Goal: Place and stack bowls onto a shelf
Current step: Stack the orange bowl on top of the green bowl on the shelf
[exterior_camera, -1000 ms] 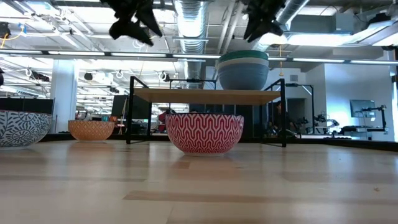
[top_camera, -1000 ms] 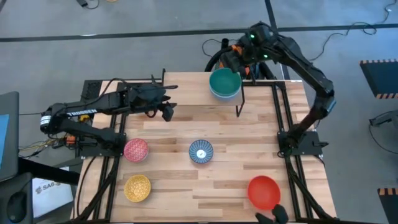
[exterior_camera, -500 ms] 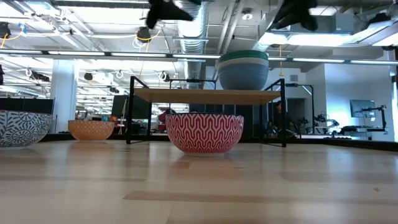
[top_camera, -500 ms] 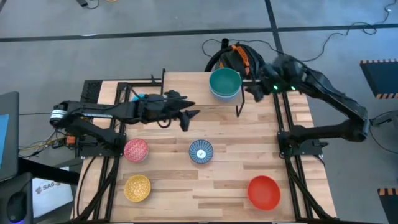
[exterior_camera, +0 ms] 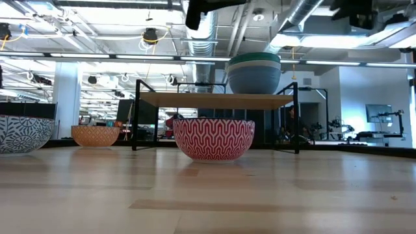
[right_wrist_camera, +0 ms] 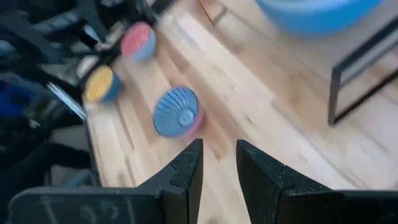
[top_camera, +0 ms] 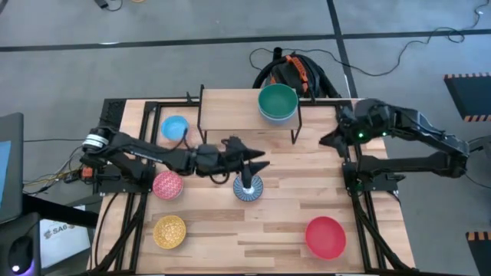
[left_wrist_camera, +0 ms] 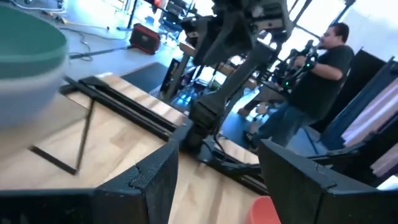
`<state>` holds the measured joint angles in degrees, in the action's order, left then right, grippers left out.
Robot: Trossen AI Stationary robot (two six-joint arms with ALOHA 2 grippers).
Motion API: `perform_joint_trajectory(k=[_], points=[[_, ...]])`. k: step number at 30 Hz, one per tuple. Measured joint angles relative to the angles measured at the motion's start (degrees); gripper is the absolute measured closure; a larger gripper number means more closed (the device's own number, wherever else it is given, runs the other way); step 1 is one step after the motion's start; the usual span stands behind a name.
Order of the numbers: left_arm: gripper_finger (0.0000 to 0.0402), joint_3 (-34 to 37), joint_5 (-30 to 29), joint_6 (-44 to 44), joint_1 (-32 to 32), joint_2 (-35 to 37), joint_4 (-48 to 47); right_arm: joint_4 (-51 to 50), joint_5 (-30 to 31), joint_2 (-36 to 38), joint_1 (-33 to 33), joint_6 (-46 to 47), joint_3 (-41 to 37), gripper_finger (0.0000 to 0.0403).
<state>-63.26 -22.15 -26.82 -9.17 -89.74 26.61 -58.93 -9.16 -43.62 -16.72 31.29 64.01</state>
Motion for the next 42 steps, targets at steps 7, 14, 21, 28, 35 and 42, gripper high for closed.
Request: perform_joint_trajectory(k=[7,14,21,28,35,42], points=[[0.0196,0.00,-10.55,-0.81,-6.59,-0.43,-2.07,-0.64,0.01,-0.21,6.97,1.62,-4.23,0.0281],[0.0196,0.00,-14.11,-1.89,-8.90,-0.41,-4.83,-0.94,0.21,-0.20,14.74,5.35,-9.01,0.0281],[0.0196,0.00,-13.61,-4.35,-8.89,-0.39,-5.69,-1.02,1.83,-0.21,23.13,9.19,-13.15,0.0280],[0.0196,0.00,-12.85,-6.85,-9.20,-0.39,-8.42,-1.79,2.13,-0.21,33.69,13.13,-18.90,0.0261],[0.0196,0.00,-14.13,-8.52,-10.35,-0.39,-10.52,-2.15,2.00,-0.23,44.14,20.50,-24.56,0.0221],[0.0196,0.00,-14.76,-12.17,-10.55,-0.39,-14.65,-2.18,3.27,-0.23,52.13,27.16,-28.27,0.0210]])
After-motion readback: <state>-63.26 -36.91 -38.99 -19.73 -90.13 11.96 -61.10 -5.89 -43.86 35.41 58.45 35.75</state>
